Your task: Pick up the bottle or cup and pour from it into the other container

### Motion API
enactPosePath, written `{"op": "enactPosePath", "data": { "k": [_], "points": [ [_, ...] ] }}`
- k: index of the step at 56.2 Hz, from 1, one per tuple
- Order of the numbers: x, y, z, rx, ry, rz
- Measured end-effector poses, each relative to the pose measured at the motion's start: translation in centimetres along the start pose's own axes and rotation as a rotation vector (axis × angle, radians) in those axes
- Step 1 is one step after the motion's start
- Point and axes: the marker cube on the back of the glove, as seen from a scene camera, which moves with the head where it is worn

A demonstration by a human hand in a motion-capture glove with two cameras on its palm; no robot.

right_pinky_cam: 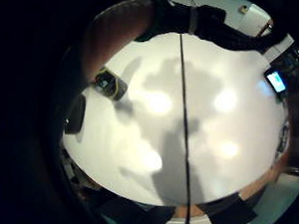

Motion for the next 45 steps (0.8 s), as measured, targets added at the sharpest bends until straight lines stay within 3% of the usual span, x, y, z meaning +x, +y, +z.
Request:
{"op": "enactPosePath", "data": {
  "k": [4, 23, 45],
  "points": [
    [0.3, -0.6, 1.4, -0.062, -0.090, 0.114],
    [-0.7, -5.4, 7.7, 0.024, -0.626, 0.134],
    [-1.1, -6.4, 11.3, 0.210, -0.778, 0.143]
  ]
}}
